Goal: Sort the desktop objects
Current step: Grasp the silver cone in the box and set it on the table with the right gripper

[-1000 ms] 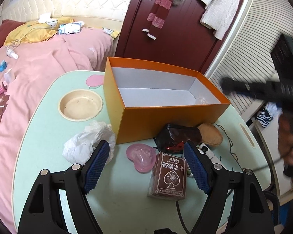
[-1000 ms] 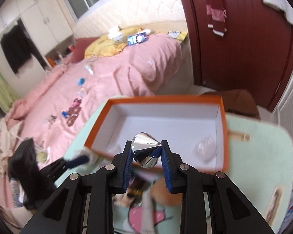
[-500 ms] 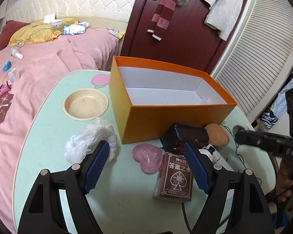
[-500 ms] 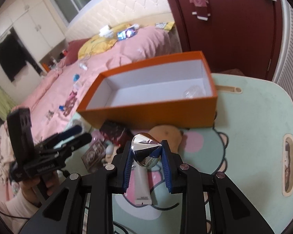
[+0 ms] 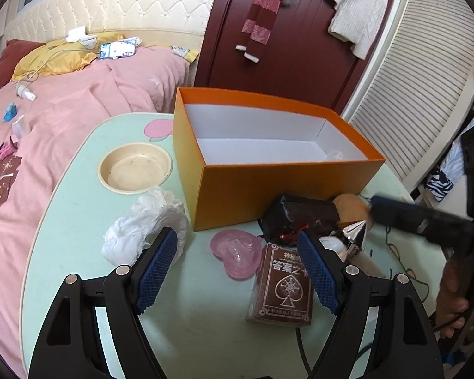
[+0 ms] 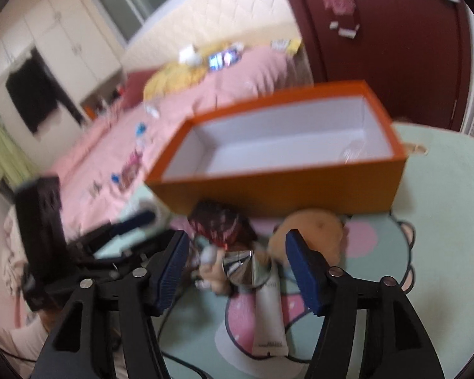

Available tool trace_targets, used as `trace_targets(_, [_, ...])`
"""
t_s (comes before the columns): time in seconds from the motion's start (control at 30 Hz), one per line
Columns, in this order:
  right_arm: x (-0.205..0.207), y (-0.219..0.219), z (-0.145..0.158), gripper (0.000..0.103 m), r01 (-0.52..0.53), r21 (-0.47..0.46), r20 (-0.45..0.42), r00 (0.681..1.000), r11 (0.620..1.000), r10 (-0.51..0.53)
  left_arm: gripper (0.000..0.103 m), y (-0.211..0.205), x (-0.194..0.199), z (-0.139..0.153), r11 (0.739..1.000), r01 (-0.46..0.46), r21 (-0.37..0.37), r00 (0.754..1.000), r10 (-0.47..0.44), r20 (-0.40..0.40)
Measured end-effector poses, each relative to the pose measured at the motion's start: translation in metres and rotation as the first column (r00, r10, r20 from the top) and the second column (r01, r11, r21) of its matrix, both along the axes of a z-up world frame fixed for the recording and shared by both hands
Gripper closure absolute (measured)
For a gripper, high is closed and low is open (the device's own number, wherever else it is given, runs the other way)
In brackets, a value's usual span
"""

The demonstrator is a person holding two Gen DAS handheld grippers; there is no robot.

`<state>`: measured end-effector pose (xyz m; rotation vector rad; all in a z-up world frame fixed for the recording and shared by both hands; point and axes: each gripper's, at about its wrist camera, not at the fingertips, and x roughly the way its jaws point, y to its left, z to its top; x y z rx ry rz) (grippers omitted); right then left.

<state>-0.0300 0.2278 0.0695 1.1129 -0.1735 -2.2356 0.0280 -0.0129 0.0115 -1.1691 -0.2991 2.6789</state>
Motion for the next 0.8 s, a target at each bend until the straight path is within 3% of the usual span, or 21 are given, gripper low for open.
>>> trace_targets(0.07, [0.002,0.005,0.007,0.037,0.047,0.002,-0.056,0.997,0.999,-0.046,0.024,0.001,0.000,-0.001,1.000,0.003,-0.005,1.000,-0.003,0.001])
trace_targets(0.17, [0.003,0.012,0.008,0.031,0.175,0.080,-0.153,0.975,0.981,-0.161,0.024,0.004,0.001,-0.002,1.000,0.006,-0.022,1.000,-0.006,-0.003])
trace_targets(0.27, [0.004,0.019,0.008,0.030,0.305,0.144,-0.256,0.930,0.941,-0.262,0.024,0.008,0.001,-0.004,0.998,0.006,-0.054,1.000,-0.007,-0.006])
trace_targets(0.37, [0.002,0.024,0.001,0.030,0.383,0.209,-0.281,0.905,0.900,-0.320,0.024,0.015,0.002,-0.006,0.996,0.010,-0.093,1.000,-0.011,-0.009])
trace_targets(0.47, [-0.001,0.029,-0.011,0.025,0.419,0.228,-0.269,0.894,0.879,-0.357,0.016,0.015,-0.001,-0.009,0.996,0.006,-0.090,1.000,-0.006,0.003])
trace_targets(0.63, [-0.008,0.034,-0.028,0.020,0.407,0.227,-0.183,0.910,0.885,-0.372,0.014,0.007,-0.003,-0.012,0.999,-0.005,-0.052,1.000,0.006,0.016])
trace_targets(0.8, [-0.018,0.052,-0.036,0.012,0.422,0.143,-0.075,0.907,0.895,-0.415,0.014,0.007,-0.004,-0.014,0.999,-0.004,-0.049,1.000,0.004,0.011])
